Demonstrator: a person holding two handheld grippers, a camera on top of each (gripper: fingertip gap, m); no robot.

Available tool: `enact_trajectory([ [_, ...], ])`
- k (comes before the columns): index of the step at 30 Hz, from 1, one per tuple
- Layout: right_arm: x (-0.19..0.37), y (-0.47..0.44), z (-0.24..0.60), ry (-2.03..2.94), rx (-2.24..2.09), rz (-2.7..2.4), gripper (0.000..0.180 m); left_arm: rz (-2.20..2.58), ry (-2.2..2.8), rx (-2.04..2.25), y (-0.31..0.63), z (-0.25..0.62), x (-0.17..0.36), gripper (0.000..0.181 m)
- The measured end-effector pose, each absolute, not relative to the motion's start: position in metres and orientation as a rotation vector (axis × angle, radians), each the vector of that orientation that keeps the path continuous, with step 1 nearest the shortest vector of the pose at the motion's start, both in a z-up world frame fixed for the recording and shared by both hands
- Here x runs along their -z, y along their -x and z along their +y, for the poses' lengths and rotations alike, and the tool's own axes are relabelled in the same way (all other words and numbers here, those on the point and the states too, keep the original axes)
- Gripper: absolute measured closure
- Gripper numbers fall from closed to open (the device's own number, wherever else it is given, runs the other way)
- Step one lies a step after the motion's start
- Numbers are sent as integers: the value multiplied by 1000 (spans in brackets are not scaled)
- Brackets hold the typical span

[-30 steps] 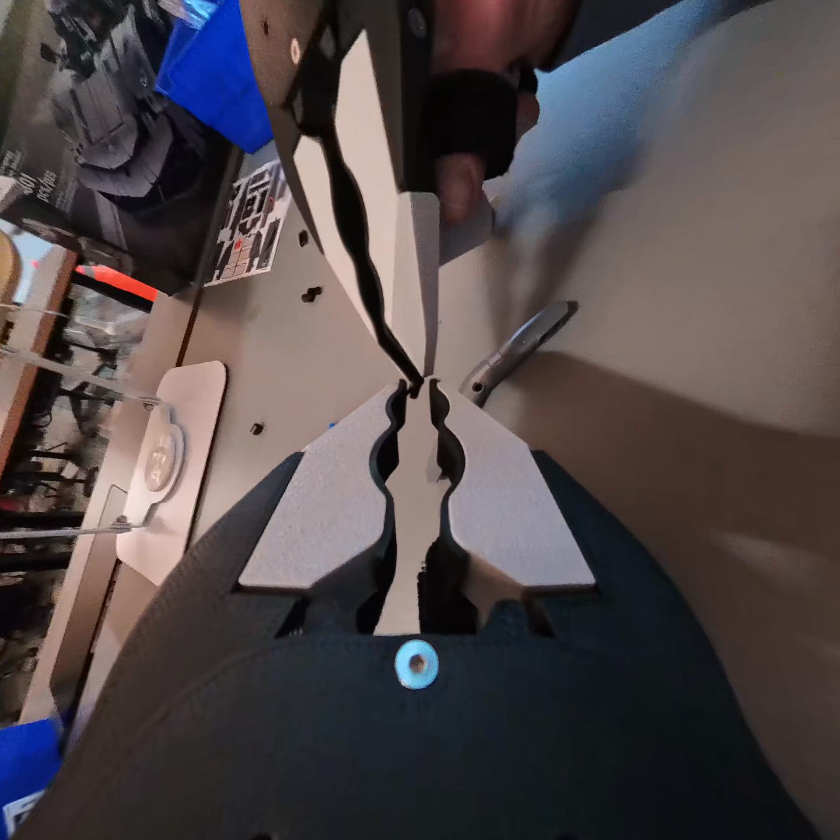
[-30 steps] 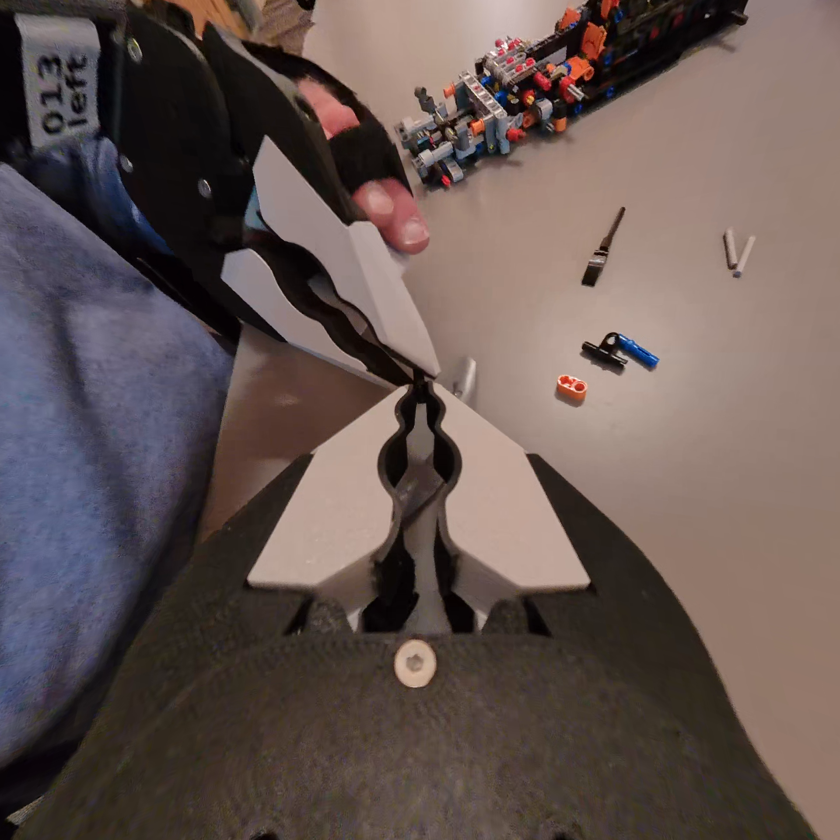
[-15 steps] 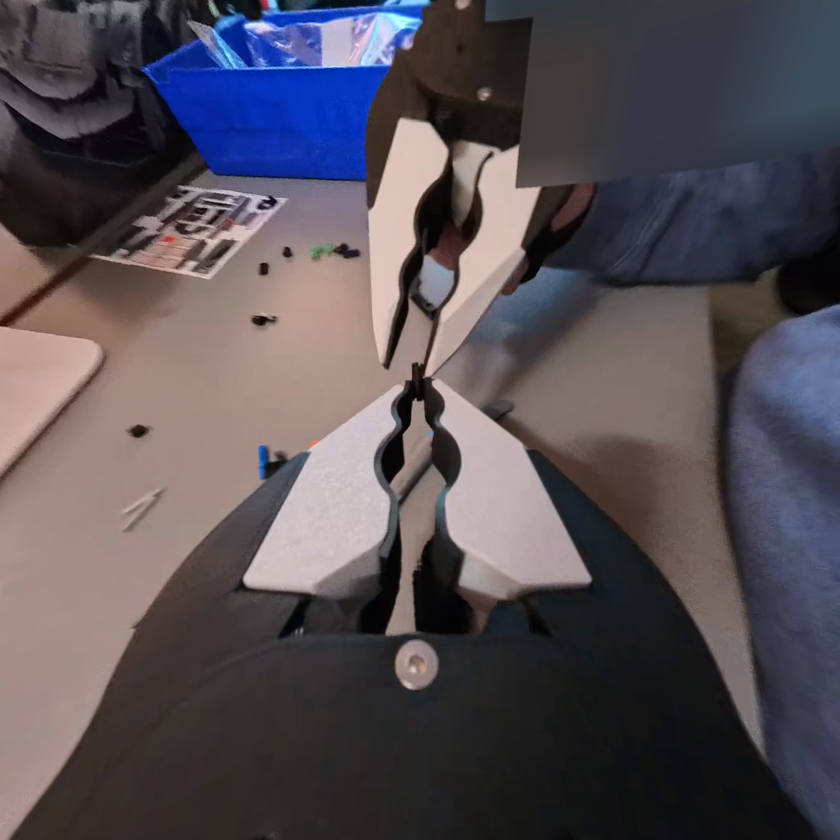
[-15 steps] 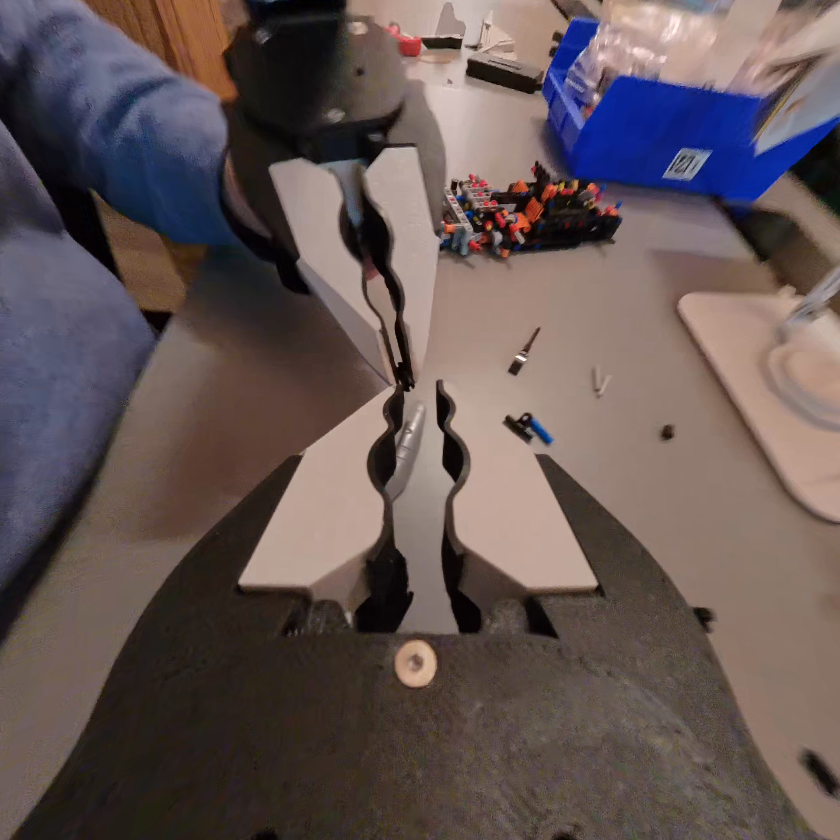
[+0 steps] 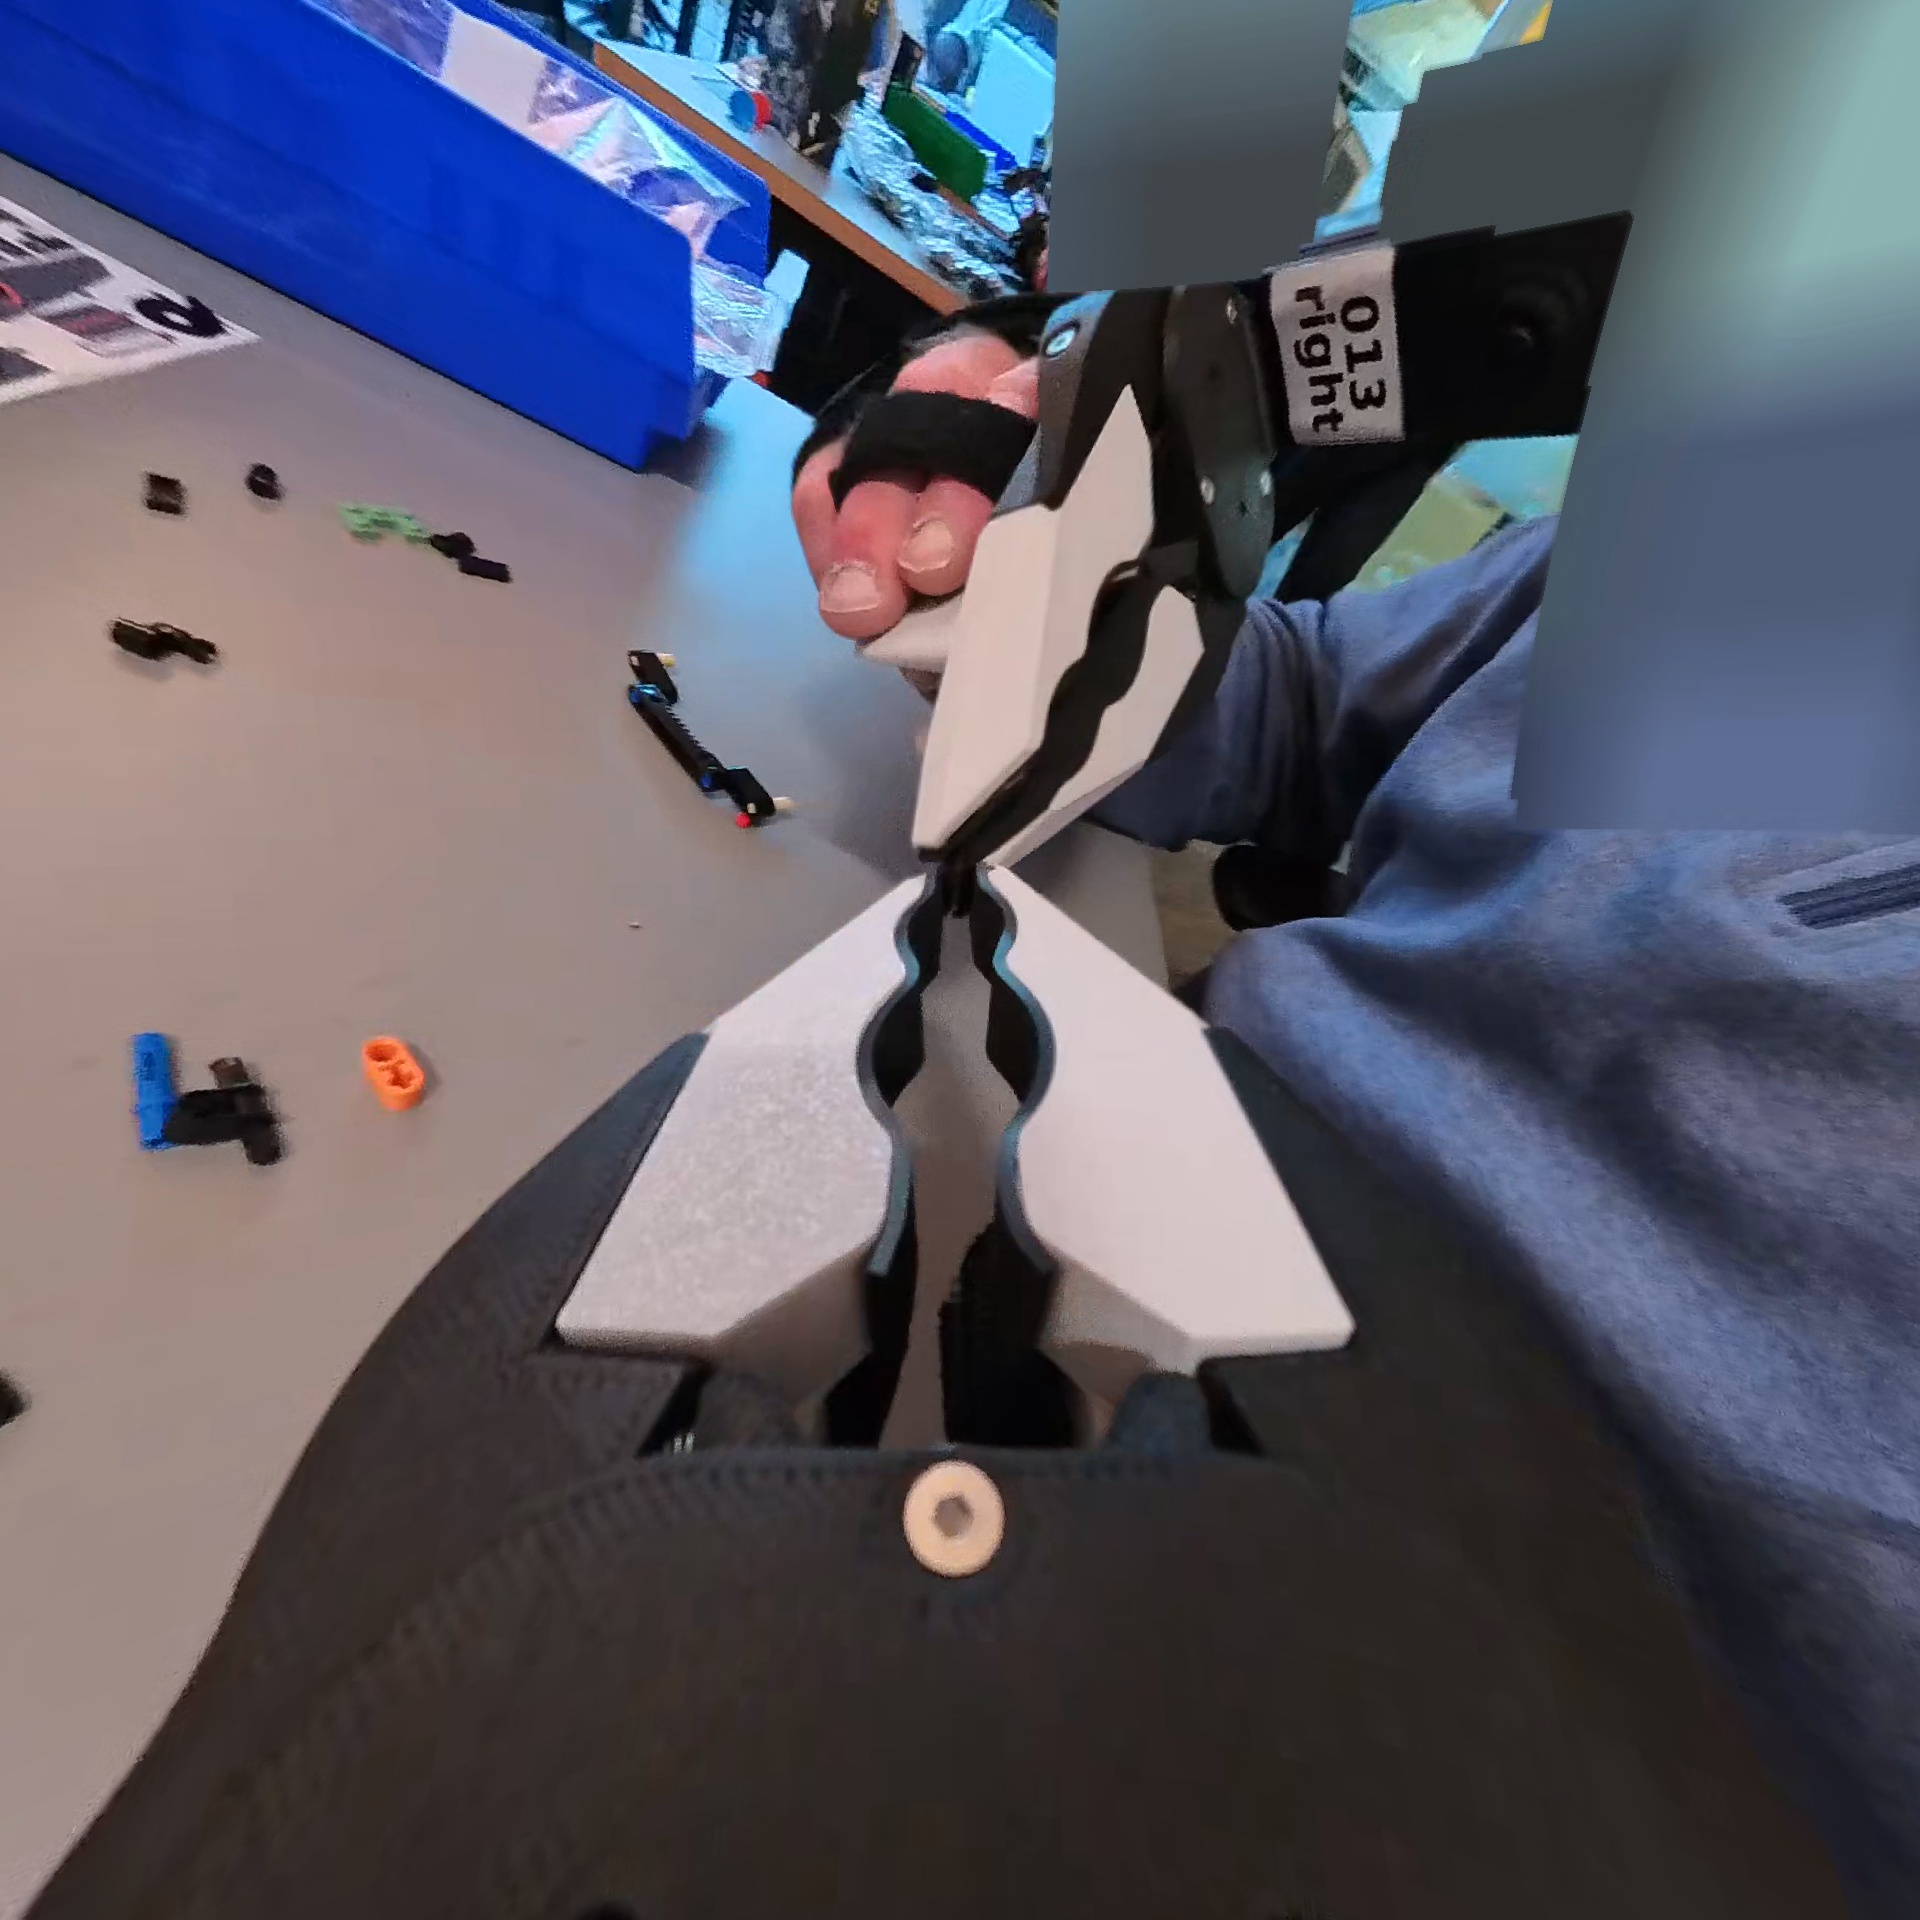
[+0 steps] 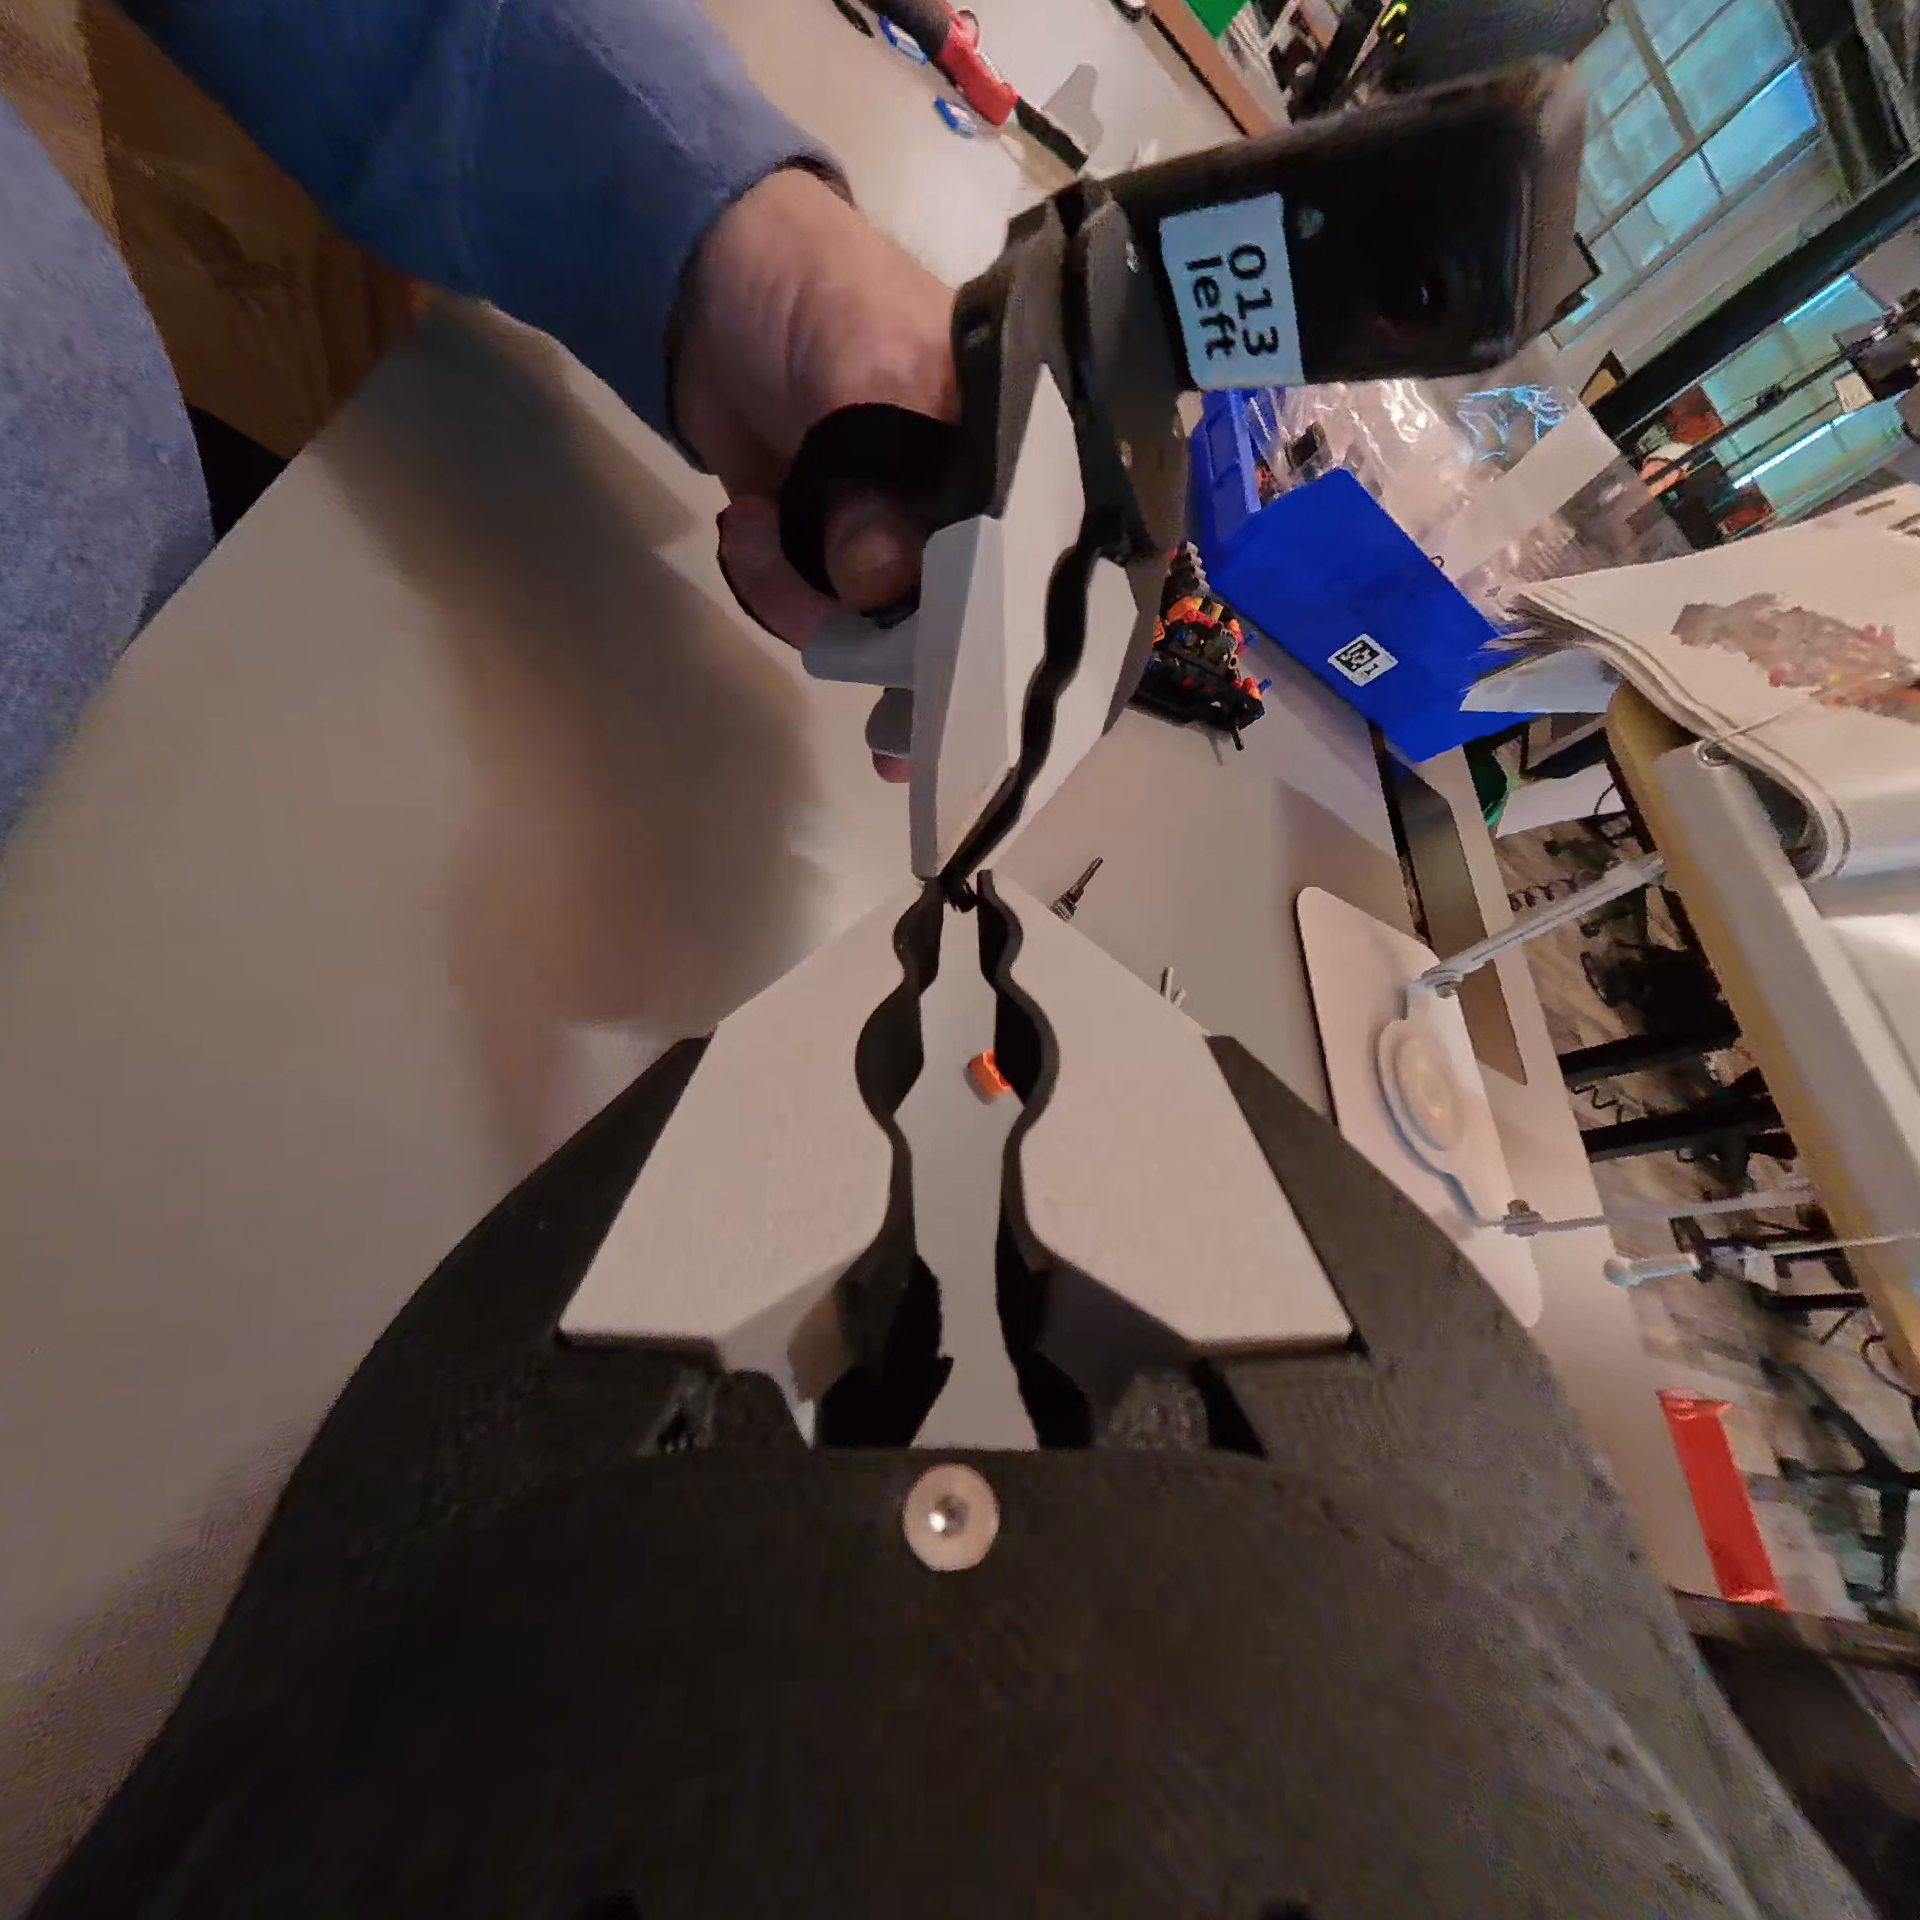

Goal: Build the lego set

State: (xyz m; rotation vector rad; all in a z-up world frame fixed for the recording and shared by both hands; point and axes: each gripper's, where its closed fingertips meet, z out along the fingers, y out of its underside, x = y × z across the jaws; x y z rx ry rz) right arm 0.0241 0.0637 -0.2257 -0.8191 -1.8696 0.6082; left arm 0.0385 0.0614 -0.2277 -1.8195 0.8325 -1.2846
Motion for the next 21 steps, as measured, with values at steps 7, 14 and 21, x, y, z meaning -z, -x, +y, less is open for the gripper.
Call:
enact_trajectory([
  [7,225,-30,56,781,-596,-1952,178,829,1814,1458,-44,56,225,178],
  [14,234,-39,72,878,-609,-1940,178,952,1882,1100,-34,72,241,157],
  [21,246,-54,86,954,-638,-1949,178,1394,1991,523,-23,80,303,151],
])
